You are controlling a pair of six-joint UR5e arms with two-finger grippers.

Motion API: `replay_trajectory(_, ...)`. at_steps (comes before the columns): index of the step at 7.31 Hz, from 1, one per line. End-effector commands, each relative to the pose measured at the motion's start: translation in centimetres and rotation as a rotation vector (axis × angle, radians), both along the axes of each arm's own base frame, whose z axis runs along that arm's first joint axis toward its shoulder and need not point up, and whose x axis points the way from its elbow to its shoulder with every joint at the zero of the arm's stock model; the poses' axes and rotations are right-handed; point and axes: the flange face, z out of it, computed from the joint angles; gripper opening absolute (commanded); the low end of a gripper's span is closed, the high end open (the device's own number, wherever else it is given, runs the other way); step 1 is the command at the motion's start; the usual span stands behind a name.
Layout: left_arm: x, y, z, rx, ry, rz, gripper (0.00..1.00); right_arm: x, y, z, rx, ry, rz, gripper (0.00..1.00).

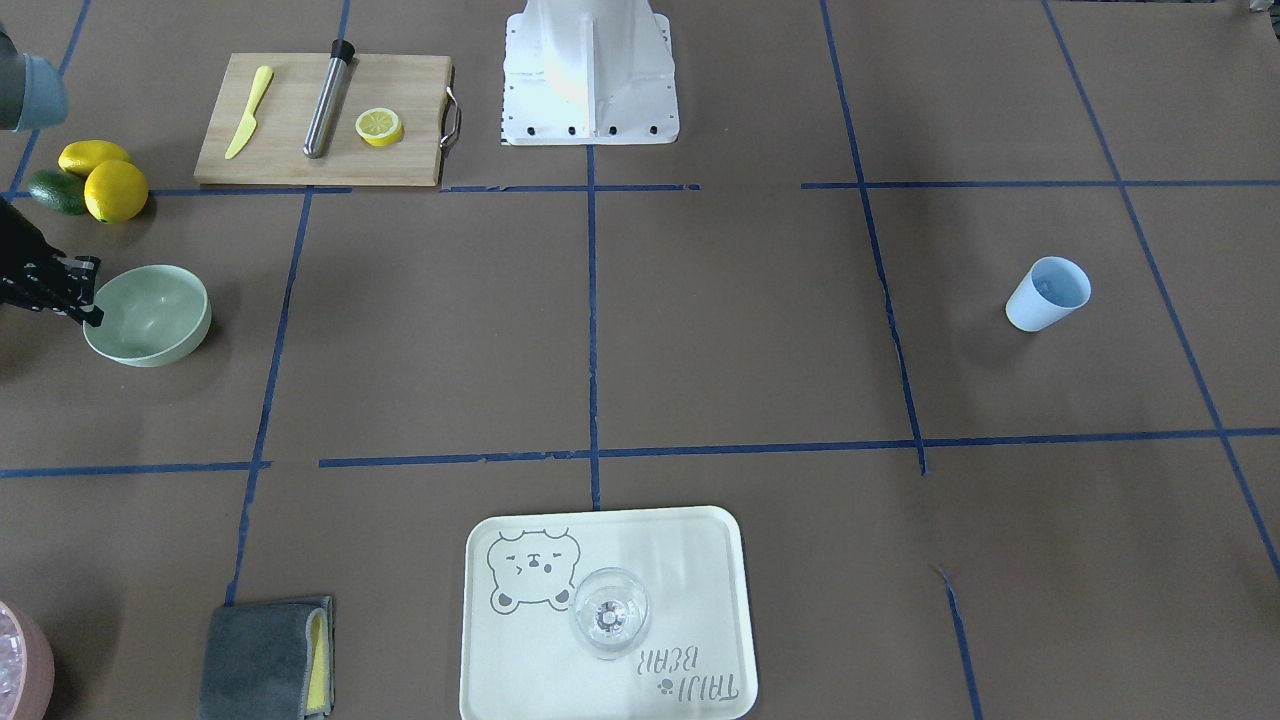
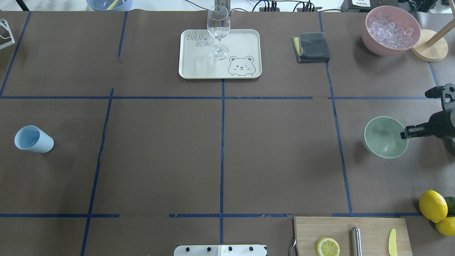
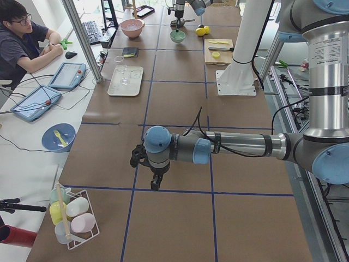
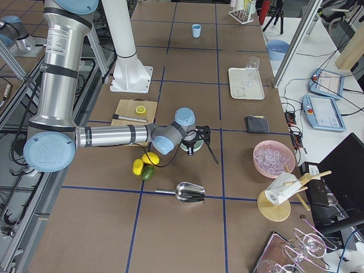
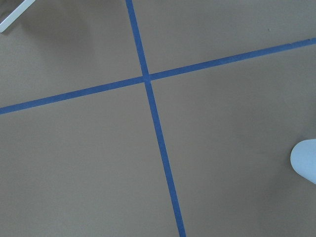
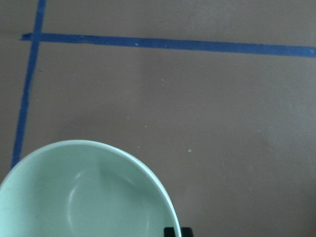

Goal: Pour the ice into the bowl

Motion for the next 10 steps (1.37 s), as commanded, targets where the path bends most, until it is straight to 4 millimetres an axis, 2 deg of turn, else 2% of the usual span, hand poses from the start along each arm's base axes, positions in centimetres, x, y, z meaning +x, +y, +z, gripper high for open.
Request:
replay_trajectory(1,0.0,0.1,0.1,-0.004,0.000,-0.001,1.00,-1.2,-1.3,-6.0,0.048,-0.073,0.000,0.00)
replay_trajectory(4,0.0,0.1,0.0,-0.002,0.000,-0.001,1.00,-8.4,-4.0,-14.6,0.104,-0.149,-0.058,0.00)
replay_trajectory(5,0.0,0.1,0.0,-0.002,0.000,-0.001,1.00,-11.1,-4.3,-17.2,0.073,-0.133,-0.092,0.00)
replay_trajectory(6,0.0,0.0,-0.1,0.000,0.000,-0.002,1.00,-13.6,-4.8,-20.7,0.033,-0.129,-0.093,0.00)
replay_trajectory(7,0.0,0.0,-0.1,-0.002,0.000,-0.002,1.00,-16.2,-4.9,-24.3,-0.001,-0.137,-0.089,0.00)
replay_trajectory(9,0.0,0.0,-0.2,-0.001,0.000,-0.003,1.00,-23.3,-3.3,-31.3,-0.047,-0.122,-0.054,0.00)
replay_trajectory(10,0.0,-0.1,-0.5,0.006,0.001,-0.003,1.00,-26.2,-2.8,-34.2,-0.076,-0.117,-0.028,0.00)
